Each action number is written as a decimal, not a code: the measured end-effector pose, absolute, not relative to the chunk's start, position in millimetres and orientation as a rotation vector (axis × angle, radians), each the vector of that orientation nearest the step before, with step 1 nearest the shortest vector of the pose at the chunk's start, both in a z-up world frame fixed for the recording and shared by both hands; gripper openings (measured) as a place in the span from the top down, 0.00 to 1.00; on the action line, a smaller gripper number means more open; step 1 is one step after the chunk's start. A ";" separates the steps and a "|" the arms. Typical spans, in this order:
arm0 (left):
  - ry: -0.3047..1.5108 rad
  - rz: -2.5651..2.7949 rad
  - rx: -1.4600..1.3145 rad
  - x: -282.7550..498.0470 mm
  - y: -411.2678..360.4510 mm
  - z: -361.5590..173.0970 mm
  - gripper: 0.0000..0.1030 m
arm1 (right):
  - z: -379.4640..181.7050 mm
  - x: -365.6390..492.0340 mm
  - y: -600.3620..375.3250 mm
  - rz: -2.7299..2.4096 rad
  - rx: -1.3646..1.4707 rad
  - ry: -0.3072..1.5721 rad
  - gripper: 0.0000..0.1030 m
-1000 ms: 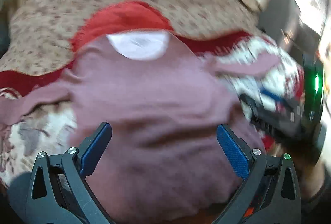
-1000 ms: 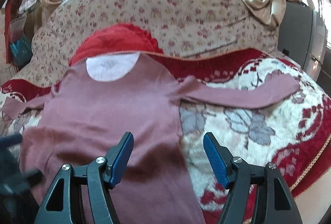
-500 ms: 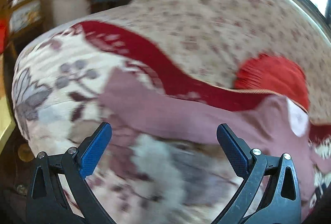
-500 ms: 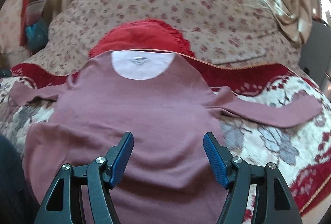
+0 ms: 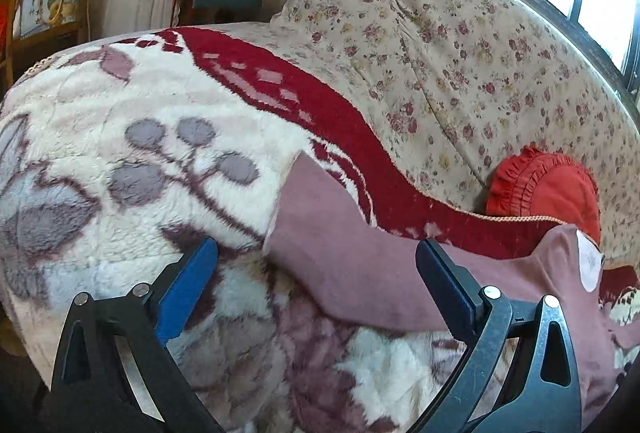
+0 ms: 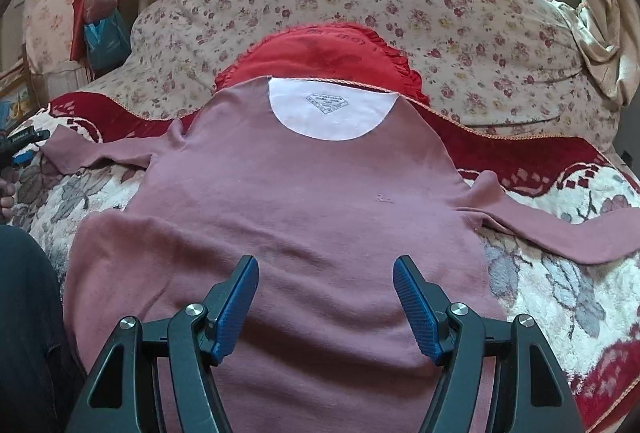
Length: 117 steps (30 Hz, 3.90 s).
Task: Fold small clothes
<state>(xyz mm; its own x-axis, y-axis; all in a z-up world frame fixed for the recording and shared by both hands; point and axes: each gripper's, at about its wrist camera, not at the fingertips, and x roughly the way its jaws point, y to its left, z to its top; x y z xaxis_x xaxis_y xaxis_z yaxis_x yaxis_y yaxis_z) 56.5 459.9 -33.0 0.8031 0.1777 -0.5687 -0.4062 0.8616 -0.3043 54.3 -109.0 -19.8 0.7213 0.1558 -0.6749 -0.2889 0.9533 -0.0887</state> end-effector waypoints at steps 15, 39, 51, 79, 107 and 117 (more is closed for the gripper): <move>0.524 0.254 -0.579 78.8 459.1 -39.7 0.07 | -23.4 56.8 -111.1 0.232 -0.206 0.737 0.34; 0.399 0.133 -0.739 92.4 427.4 43.2 0.99 | -12.3 51.9 -121.2 0.190 -0.197 0.703 0.34; 0.496 -0.391 -0.797 181.7 206.8 88.5 0.99 | 30.5 69.2 -152.0 0.167 -0.184 0.672 0.34; 0.682 -0.578 -0.226 196.2 -22.3 -23.0 0.98 | 11.0 237.4 -141.2 0.664 0.211 0.889 0.46; 0.916 -0.393 -0.301 156.5 33.4 -39.1 0.91 | -69.8 275.5 -217.5 0.428 0.578 1.089 0.61; 0.992 -0.173 -0.259 138.7 98.5 -50.1 0.72 | -94.7 291.9 -240.0 0.531 0.760 1.180 0.61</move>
